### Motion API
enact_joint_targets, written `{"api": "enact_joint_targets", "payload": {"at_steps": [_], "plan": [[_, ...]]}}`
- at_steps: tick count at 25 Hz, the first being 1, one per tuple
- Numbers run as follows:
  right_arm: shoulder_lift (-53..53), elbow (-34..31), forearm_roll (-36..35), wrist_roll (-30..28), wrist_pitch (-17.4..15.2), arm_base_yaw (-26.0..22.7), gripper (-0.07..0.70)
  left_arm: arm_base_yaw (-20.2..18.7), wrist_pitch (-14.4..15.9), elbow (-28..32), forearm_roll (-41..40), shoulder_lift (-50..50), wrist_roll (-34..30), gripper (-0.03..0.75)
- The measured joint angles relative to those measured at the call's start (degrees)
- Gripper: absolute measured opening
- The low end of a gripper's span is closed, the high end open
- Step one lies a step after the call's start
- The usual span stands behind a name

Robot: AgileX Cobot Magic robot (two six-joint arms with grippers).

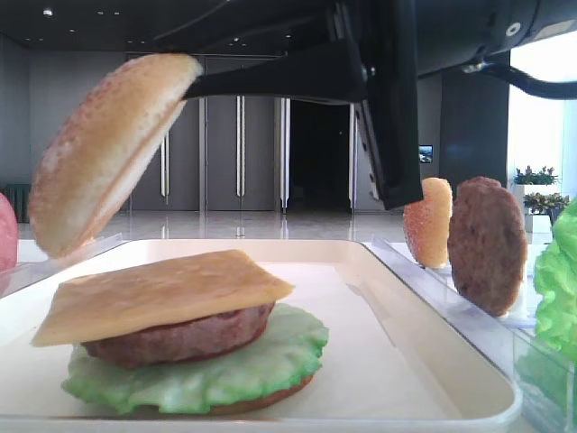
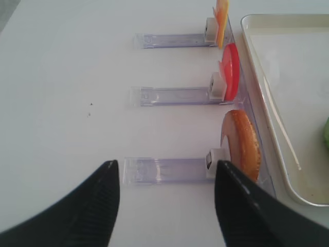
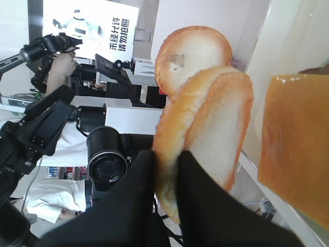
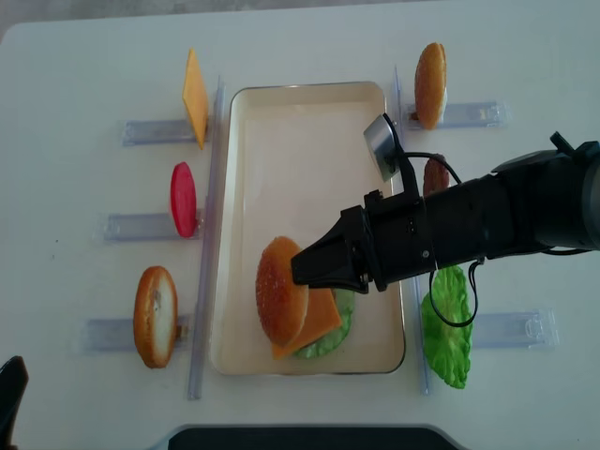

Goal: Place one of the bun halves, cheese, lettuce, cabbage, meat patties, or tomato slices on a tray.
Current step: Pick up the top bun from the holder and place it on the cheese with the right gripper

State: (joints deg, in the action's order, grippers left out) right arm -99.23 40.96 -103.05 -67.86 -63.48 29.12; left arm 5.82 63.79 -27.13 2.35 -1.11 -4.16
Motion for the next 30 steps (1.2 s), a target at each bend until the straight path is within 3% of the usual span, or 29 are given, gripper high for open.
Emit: {"api": "enact_joint_targets", "payload": {"at_steps": [6,16,30], "plan": [[0.0,0.0,0.0,-0.1,0.1,-0.2,0.097,0.0,0.0,0.0,0.0,0.0,0.2,0.45],[0.0,0.4,-0.1,-0.9,4.1,-0.6,0.097,0.0,0.0,0.0,0.2,0.0,0.2,0.45],[-0.2,0.6,-0.1,-0.9,5.4,-1.1,0.097,0.0,0.0,0.0,0.2,0.0,0.2,0.45]]}}
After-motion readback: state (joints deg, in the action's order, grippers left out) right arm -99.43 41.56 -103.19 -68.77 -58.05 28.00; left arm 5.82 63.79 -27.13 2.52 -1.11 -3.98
